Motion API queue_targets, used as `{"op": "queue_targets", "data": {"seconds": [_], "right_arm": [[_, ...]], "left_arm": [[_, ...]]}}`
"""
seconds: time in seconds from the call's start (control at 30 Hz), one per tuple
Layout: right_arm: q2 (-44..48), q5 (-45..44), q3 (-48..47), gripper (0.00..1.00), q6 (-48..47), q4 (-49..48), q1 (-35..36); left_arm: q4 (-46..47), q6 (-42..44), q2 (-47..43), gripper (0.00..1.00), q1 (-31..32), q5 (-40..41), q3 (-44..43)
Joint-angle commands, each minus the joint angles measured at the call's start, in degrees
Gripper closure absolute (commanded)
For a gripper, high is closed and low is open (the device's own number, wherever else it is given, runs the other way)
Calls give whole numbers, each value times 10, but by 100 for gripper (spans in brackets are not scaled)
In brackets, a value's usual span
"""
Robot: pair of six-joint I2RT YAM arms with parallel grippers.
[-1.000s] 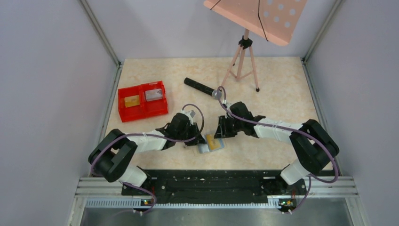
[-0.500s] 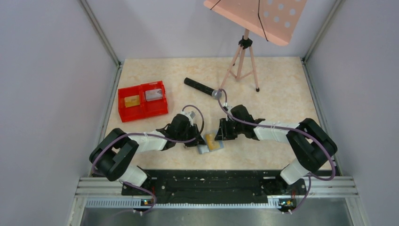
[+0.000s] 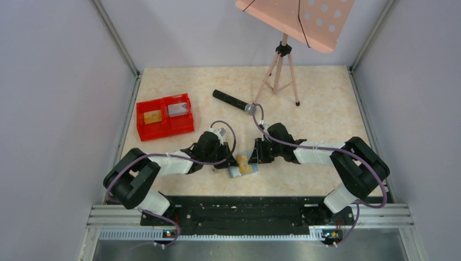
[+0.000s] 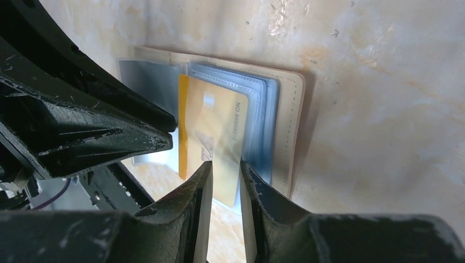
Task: Take the credit cards out of the card holder
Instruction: Remove the credit card from the card holder.
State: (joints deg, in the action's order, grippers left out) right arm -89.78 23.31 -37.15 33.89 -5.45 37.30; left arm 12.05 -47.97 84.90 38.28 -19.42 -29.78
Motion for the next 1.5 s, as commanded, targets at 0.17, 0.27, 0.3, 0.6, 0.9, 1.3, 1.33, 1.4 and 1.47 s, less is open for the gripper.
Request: {"op": "queue_targets", "data": {"seconds": [0.17, 0.27, 0.3, 0.6, 0.9, 1.3, 1.33, 1.4, 1.47], "right_arm": [[-2, 0, 14, 76, 9, -11, -4], [-2, 1, 14, 76, 9, -11, -4], [-2, 0, 15, 77, 9, -11, -4], [-2, -2, 16, 77, 10, -11, -4], [-2, -2, 17, 78, 12, -10, -4], [-1, -2, 19, 80, 14, -13, -4], [-2, -2, 19, 80, 14, -12, -4], [-1, -3, 19, 81, 14, -11, -4], [-1, -3, 19, 81, 15, -10, -4]], "left_arm": [[54, -5, 1, 74, 2, -3, 11], [64, -10, 5, 74, 2, -6, 14], [68, -13, 6, 74, 2, -9, 15], [102, -36, 22, 74, 5, -28, 17], [45, -30, 24, 76, 9, -1, 4], [89, -45, 28, 75, 15, -15, 10], [100, -50, 31, 75, 15, -21, 12], [118, -58, 32, 75, 15, -30, 16], [122, -61, 30, 76, 15, -32, 17]]}}
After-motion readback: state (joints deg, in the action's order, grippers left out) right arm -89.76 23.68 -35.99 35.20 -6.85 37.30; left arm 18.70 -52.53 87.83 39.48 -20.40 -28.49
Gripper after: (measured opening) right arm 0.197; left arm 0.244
